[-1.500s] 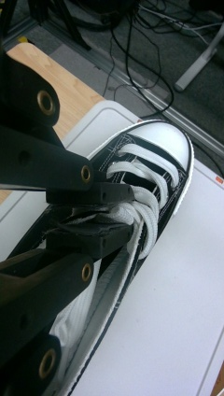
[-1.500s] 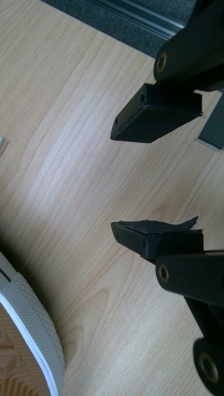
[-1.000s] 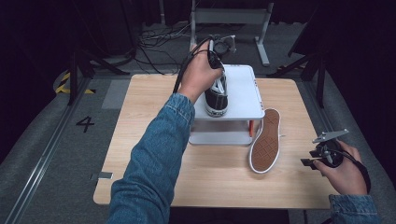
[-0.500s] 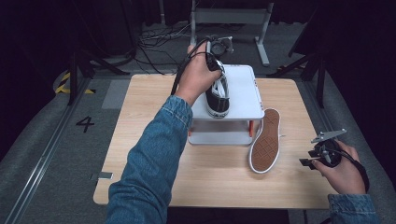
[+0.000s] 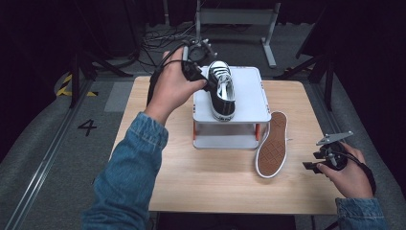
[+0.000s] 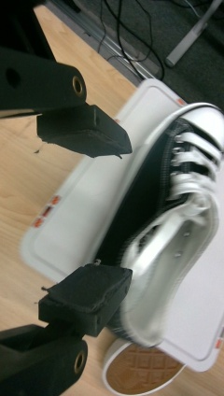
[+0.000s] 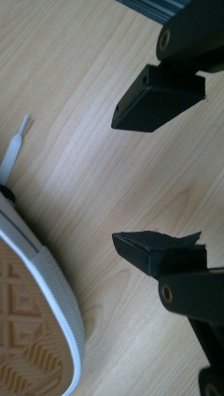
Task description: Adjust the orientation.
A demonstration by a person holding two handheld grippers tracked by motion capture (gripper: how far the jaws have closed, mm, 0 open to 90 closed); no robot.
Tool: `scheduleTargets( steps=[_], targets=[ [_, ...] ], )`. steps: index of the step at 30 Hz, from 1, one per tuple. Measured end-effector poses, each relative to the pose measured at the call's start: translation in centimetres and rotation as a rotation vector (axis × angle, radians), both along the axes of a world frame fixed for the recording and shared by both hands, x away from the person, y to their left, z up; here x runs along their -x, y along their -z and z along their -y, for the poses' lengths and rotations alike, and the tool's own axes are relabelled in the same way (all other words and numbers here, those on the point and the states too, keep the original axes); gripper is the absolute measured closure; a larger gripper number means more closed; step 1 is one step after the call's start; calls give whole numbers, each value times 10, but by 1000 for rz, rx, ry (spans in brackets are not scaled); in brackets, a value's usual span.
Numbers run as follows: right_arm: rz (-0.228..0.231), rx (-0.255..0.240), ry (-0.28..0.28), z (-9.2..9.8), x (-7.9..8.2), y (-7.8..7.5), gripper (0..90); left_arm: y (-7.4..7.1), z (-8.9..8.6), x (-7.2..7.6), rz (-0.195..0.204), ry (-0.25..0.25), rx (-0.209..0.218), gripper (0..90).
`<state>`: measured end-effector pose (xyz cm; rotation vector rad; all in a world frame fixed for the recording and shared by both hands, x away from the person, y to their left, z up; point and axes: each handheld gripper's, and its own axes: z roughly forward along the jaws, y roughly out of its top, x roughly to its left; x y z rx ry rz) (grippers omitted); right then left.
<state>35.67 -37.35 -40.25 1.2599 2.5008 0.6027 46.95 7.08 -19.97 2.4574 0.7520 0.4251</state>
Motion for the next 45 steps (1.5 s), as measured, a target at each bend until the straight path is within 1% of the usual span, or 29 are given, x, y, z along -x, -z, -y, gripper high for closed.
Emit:
scheduleTargets(
  steps=[2, 3, 4, 5, 8, 10, 11, 12, 13, 14, 15, 16, 17, 19, 23, 24, 26, 27, 28, 29, 30, 31, 33, 35, 37, 39, 40, 43, 45],
  targets=[
    [4, -6, -6, -2, -2, -1, 365, 7, -13, 12, -4, 5, 16, 328],
    [-8, -8, -13, -5, -3, 0, 328, 7, -13, 12, -4, 5, 16, 324],
    [-24, -10, -22, -7, -4, 1, 301, 15, -25, 21, -13, 9, 23, 320],
    [-28, -12, -31, -9, -4, 1, 296, 19, -30, 24, -16, 6, 25, 314],
    [5, -13, -55, -14, -6, -1, 255, 35, -47, 35, -22, -24, 14, 312],
    [43, 4, -84, -16, -6, -2, 298, 48, -56, 42, -29, -48, 12, 306],
    [43, 4, -84, -16, -6, -2, 298, 48, -56, 42, -29, -48, 12, 300],
    [62, 2, -81, -18, -7, -3, 343, 54, -60, 44, -33, -62, 7, 300],
    [59, -8, -79, -19, -9, -3, 371, 62, -63, 48, -29, -74, 0, 299],
    [44, -18, -91, -20, -12, -5, 469, 68, -66, 51, -33, -82, -2, 300],
    [24, -31, -103, -20, -15, -6, 486, 72, -68, 54, -35, -87, -4, 299],
    [23, -43, -102, -20, -16, -7, 476, 79, -72, 57, -40, -95, 1, 299],
    [37, -59, -93, -22, -19, -8, 494, 85, -75, 59, -50, -100, 7, 299],
    [41, -69, -78, -24, -25, -13, 512, 97, -80, 64, -63, -107, 7, 300],
    [70, -89, -72, -32, -35, -20, 551, 122, -92, 71, -115, -113, 40, 300],
    [60, -111, -58, -35, -38, -21, 556, 128, -95, 72, -125, -111, 55, 300],
    [59, -107, -55, -41, -42, -23, 561, 140, -100, 73, -150, -121, 89, 301],
    [55, -101, -49, -43, -45, -23, 569, 149, -101, 71, -167, -131, 77, 308],
    [55, -101, -49, -43, -45, -23, 569, 149, -101, 71, -167, -131, 77, 301],
    [56, -94, -39, -47, -47, -24, 589, 155, -102, 69, -170, -126, 48, 301],
    [65, -89, -45, -52, -49, -24, 626, 164, -105, 68, -162, -137, 53, 297],
    [65, -89, -45, -52, -49, -24, 626, 164, -105, 68, -162, -137, 53, 291],
    [72, -92, -45, -55, -50, -24, 657, 173, -110, 67, -180, -169, 62, 290],
    [75, -97, -44, -56, -51, -21, 700, 182, -114, 66, -191, -187, 49, 290],
    [71, -91, -46, -58, -51, -15, 750, 190, -117, 65, -214, -208, 25, 287],
    [67, -88, -48, -59, -51, -14, 758, 197, -117, 65, -230, -220, 23, 285],
    [53, -75, -52, -61, -52, -10, 784, 203, -117, 63, -258, -236, 35, 261],
    [44, -62, -51, -62, -53, -7, 803, 207, -116, 62, -267, -247, 36, 249],
    [26, -45, -42, -61, -53, -4, 821, 210, -113, 62, -255, -256, 5, 230]
  ],
)
